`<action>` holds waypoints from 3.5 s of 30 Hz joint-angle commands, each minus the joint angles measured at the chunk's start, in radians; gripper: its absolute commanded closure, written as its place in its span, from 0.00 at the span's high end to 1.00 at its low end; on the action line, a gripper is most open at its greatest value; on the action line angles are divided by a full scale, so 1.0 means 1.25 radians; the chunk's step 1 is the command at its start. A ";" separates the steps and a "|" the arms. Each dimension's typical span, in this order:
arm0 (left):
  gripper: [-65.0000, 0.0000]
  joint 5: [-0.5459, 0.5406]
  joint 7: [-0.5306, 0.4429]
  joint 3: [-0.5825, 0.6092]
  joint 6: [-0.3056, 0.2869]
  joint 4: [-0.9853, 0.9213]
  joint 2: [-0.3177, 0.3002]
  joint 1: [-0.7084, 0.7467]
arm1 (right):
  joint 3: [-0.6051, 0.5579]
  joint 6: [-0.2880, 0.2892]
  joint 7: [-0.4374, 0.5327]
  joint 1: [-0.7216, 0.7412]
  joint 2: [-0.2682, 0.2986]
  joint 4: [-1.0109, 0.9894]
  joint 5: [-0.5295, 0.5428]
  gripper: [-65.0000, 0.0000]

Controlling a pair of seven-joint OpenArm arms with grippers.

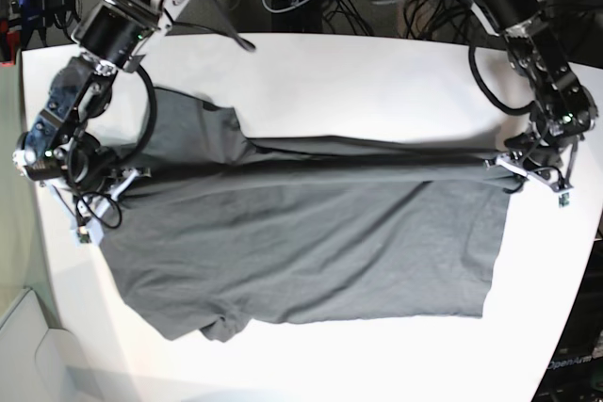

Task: Layout the t-shirt on the table in an organized manner, then fold the t-shirt properly
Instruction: 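Lay the collar edge back down with both grippers, flattening the shirt, then adjust the grip on the shoulder corners with both grippers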

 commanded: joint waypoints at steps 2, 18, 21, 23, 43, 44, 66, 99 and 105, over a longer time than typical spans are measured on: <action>0.00 -0.003 -0.014 0.000 0.000 0.017 -0.012 -0.012 | -0.001 -0.003 0.007 0.007 0.010 0.026 0.008 0.00; 0.00 -0.003 0.022 0.001 0.000 0.049 -0.013 0.035 | -0.001 -0.003 -0.033 -0.167 0.007 0.265 0.009 0.00; 0.00 -0.003 0.054 0.001 0.000 0.076 -0.013 0.038 | -0.001 -0.003 -0.062 -0.202 0.007 0.294 0.009 0.00; 0.00 -0.003 0.072 0.001 0.000 0.093 -0.013 0.040 | -0.002 -0.003 -0.060 -0.230 0.007 0.298 0.011 0.00; 0.00 -0.003 0.142 0.007 -0.004 0.106 -0.031 0.079 | -0.082 -0.003 -0.063 -0.387 0.007 0.338 0.011 0.00; 0.00 -0.003 0.142 0.007 -0.005 0.106 -0.031 0.079 | -0.083 -0.003 -0.063 -0.386 0.007 0.338 0.009 0.00; 0.00 -0.003 0.141 0.007 -0.007 0.107 -0.031 0.079 | -0.078 -0.003 -0.063 -0.377 0.010 0.333 0.006 0.58; 0.00 -0.003 0.141 0.007 -0.009 0.107 -0.029 0.075 | -0.083 -0.003 -0.095 -0.431 -0.033 0.331 0.009 0.56; 0.00 -0.003 0.141 0.007 -0.009 0.107 -0.027 0.075 | -0.083 -0.003 -0.095 -0.435 -0.036 0.331 0.009 0.56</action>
